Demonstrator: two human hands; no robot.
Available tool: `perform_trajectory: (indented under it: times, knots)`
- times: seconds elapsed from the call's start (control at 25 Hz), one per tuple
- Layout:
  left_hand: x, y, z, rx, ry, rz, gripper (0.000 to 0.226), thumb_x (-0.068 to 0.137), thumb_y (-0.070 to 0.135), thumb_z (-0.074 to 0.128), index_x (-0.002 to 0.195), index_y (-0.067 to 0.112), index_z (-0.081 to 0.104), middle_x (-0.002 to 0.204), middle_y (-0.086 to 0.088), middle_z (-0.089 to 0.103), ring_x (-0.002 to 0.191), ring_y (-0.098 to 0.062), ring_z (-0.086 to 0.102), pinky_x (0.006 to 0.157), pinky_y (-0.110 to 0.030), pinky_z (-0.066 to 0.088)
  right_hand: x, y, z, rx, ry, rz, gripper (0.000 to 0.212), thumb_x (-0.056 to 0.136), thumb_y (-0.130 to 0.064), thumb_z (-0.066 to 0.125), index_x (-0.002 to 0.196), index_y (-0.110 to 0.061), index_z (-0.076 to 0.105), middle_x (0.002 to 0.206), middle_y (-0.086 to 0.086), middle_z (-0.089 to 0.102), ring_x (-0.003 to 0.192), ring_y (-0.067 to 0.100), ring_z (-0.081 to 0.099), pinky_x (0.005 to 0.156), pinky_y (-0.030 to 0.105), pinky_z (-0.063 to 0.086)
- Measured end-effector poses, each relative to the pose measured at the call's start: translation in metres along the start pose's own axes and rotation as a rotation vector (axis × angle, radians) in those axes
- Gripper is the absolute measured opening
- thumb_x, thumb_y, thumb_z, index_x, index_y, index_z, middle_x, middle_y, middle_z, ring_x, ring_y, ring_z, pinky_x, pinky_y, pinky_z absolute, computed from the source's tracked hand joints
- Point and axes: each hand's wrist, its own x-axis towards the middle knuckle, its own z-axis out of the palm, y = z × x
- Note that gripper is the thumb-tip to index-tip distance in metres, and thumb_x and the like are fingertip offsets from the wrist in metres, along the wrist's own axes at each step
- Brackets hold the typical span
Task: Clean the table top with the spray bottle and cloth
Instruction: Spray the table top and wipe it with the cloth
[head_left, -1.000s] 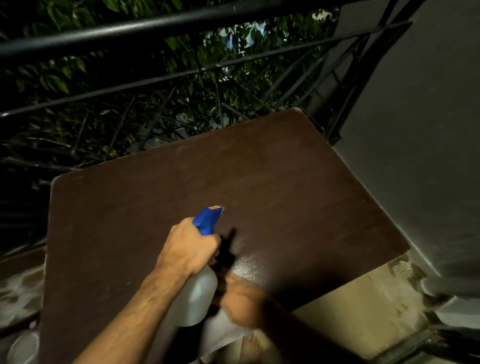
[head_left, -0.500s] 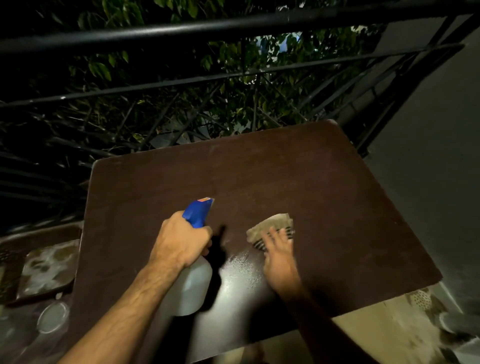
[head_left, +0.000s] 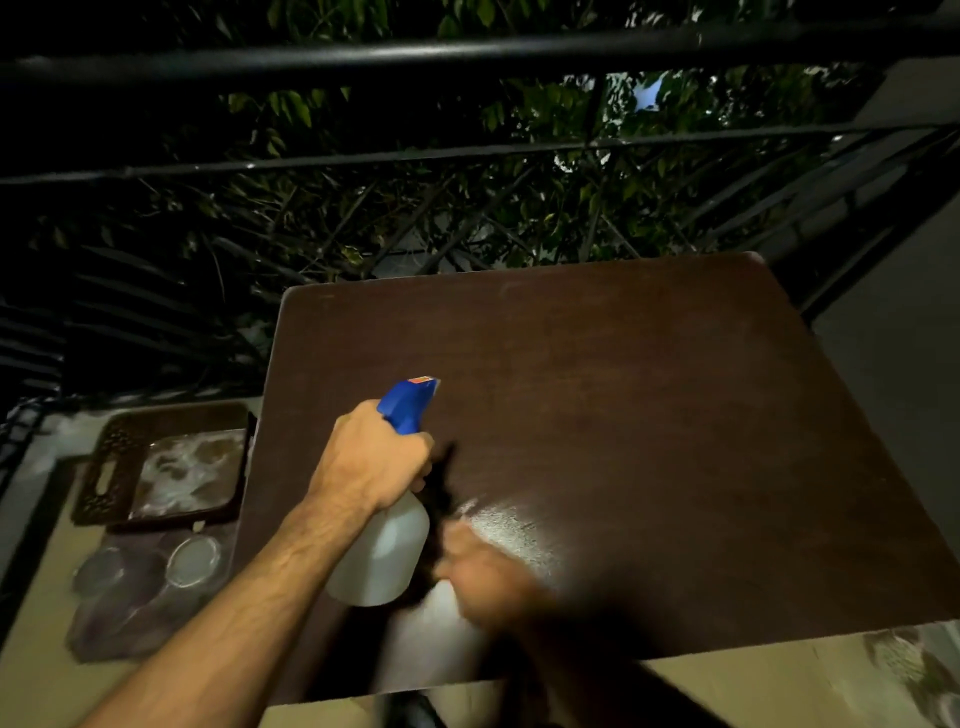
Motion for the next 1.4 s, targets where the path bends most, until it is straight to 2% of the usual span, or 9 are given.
perform_trajectory:
  times: [0.04,0.12,0.28,0.44,0.52,0.68,0.88,1.24,1.4]
  knots:
    - [0.000,-0.005,-0.003,0.003,0.004,-0.011,0.015,0.082,0.023,0.066,0.076,0.009,0.069,0.049,0.001,0.070,0.040,0.001,0.058,0.045,-0.023,0.038,0.006,-0.002,-0.018,-0.024,0.040,0.064,0.060,0.079,0.000,0.060,0.130,-0.030,0.058,0.151,0.009,0.039,0.145,0.026,0.024,0.120,0.036,0.001]
    - [0.000,-0.017,-0.007,0.015,0.012,-0.020,0.014,0.081,0.022,0.066,0.074,0.011,0.069,0.053,-0.003,0.071,0.049,-0.004,0.063,0.047,-0.022,0.039,0.010,0.024,-0.060,-0.074,0.191,0.260,0.082,0.081,0.009,0.054,0.146,-0.038,0.039,0.161,-0.008,0.013,0.149,0.017,0.000,0.121,0.039,-0.001]
    - [-0.001,-0.039,-0.012,0.031,-0.028,-0.067,0.017,0.073,0.022,0.063,0.072,0.008,0.073,0.056,-0.003,0.074,0.059,-0.014,0.070,0.055,-0.024,0.049,-0.007,0.038,-0.102,0.009,0.411,0.597,0.064,0.091,0.003,0.048,0.147,-0.027,0.041,0.159,-0.002,0.024,0.149,0.018,0.006,0.121,0.041,0.009]
    - [0.004,-0.054,-0.020,-0.001,-0.014,-0.058,0.015,0.073,0.022,0.062,0.075,0.009,0.071,0.061,-0.004,0.075,0.056,-0.013,0.071,0.057,-0.026,0.053,0.002,0.000,-0.072,0.008,0.366,0.572,0.061,0.095,-0.005,0.050,0.150,-0.026,0.036,0.161,-0.006,0.018,0.149,0.014,-0.001,0.121,0.037,-0.001]
    - [0.010,-0.056,-0.027,-0.031,0.011,-0.048,0.014,0.074,0.022,0.062,0.076,0.011,0.071,0.060,-0.002,0.075,0.056,-0.011,0.071,0.057,-0.025,0.052,0.013,-0.002,-0.073,-0.005,0.311,0.527,0.062,0.094,-0.001,0.049,0.148,-0.028,0.039,0.160,-0.006,0.021,0.149,0.013,0.001,0.122,0.037,0.003]
    - [0.016,-0.048,-0.038,-0.060,0.087,-0.049,0.013,0.080,0.019,0.065,0.070,0.012,0.065,0.051,-0.001,0.066,0.050,-0.006,0.059,0.048,-0.020,0.038,0.031,0.004,-0.100,0.018,0.286,0.559,0.062,0.091,0.004,0.047,0.145,-0.026,0.045,0.156,0.001,0.034,0.147,0.019,0.019,0.120,0.030,0.012]
    - [0.021,-0.036,-0.045,-0.147,0.153,-0.025,0.027,0.083,0.020,0.066,0.061,0.015,0.051,0.052,0.003,0.056,0.048,-0.012,0.053,0.046,-0.023,0.035,0.053,-0.009,-0.141,0.065,0.394,0.481,0.053,0.091,0.004,0.049,0.141,-0.016,0.052,0.149,0.004,0.044,0.140,0.020,0.036,0.119,0.028,0.018]
    - [0.050,-0.044,-0.093,-0.407,0.352,-0.009,0.024,0.085,0.023,0.065,0.068,0.010,0.054,0.061,-0.003,0.056,0.056,-0.023,0.051,0.053,-0.030,0.039,0.121,-0.055,-0.203,-0.001,0.505,0.327,0.052,0.093,0.004,0.049,0.141,-0.015,0.051,0.145,0.006,0.049,0.134,0.019,0.041,0.112,0.020,0.021]
    - [0.069,-0.066,-0.122,-0.459,0.374,0.018,0.023,0.082,0.025,0.062,0.085,0.002,0.065,0.078,-0.018,0.073,0.074,-0.037,0.067,0.068,-0.046,0.055,0.154,-0.083,-0.212,-0.001,0.570,0.332,0.052,0.094,0.002,0.048,0.143,-0.017,0.049,0.146,0.006,0.047,0.136,0.020,0.039,0.112,0.022,0.022]
